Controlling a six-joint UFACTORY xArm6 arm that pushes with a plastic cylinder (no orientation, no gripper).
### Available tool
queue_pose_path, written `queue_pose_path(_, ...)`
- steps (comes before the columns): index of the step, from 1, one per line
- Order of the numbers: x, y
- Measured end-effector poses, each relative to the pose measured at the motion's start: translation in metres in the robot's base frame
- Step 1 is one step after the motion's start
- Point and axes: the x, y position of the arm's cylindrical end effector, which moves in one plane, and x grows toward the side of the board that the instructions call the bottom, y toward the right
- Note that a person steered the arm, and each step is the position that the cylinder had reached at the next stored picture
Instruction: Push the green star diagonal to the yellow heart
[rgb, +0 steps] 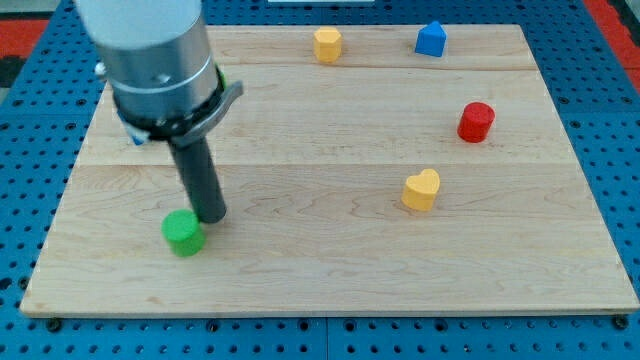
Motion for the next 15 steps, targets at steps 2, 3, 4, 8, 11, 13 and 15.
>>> queue_pose_path(2,-0.006,0.002)
queue_pose_path(3,-0.07,0.002)
queue_pose_path(4,-0.108,-0.009)
queue_pose_path(8,-0.149,-0.012)
queue_pose_path(11,-0.263,-0.006)
queue_pose_path(13,-0.286,-0.061)
queue_pose_path(15,-0.25,-0.033)
